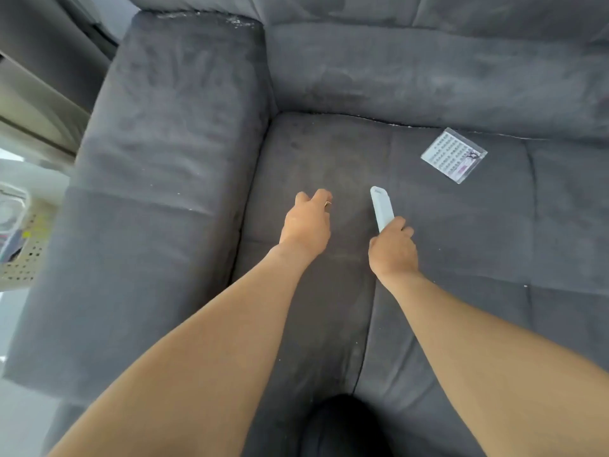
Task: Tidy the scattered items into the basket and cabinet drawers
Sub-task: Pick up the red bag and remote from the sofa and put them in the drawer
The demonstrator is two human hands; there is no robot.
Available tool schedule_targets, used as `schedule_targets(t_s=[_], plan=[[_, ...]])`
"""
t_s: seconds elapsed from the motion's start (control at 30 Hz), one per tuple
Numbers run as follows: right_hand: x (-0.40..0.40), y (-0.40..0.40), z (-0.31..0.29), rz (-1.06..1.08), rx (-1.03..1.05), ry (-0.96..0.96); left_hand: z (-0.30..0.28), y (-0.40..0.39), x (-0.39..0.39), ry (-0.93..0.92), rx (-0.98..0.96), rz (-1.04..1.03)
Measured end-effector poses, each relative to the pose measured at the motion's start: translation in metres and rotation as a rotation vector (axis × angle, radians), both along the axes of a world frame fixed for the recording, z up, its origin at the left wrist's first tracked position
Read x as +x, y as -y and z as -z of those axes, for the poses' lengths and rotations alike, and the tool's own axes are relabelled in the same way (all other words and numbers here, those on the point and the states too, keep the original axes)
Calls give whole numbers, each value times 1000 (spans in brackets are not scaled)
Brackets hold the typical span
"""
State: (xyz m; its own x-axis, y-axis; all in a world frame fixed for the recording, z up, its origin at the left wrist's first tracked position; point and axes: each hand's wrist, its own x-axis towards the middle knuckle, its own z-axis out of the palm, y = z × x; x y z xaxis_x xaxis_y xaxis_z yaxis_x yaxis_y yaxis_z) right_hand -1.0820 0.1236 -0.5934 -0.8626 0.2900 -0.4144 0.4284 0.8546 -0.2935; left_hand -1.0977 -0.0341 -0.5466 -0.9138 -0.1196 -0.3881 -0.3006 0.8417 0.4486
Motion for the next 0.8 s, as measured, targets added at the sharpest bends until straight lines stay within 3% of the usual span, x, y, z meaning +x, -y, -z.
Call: schedule_targets(t_s=[0.1,0.33,0.6,0.8], plan=[[23,46,-34,-83,-61,-65,-31,44,48,-57,57,-136],[133,230,-140,-407,-156,-51,-118,212,202,-120,-17,-360],[377,438,-279,-797,-144,95,-244,405,475,-217,-14,-719],[491,562,-343,-738,-204,303,-304,515,639,-60,-10,-893]])
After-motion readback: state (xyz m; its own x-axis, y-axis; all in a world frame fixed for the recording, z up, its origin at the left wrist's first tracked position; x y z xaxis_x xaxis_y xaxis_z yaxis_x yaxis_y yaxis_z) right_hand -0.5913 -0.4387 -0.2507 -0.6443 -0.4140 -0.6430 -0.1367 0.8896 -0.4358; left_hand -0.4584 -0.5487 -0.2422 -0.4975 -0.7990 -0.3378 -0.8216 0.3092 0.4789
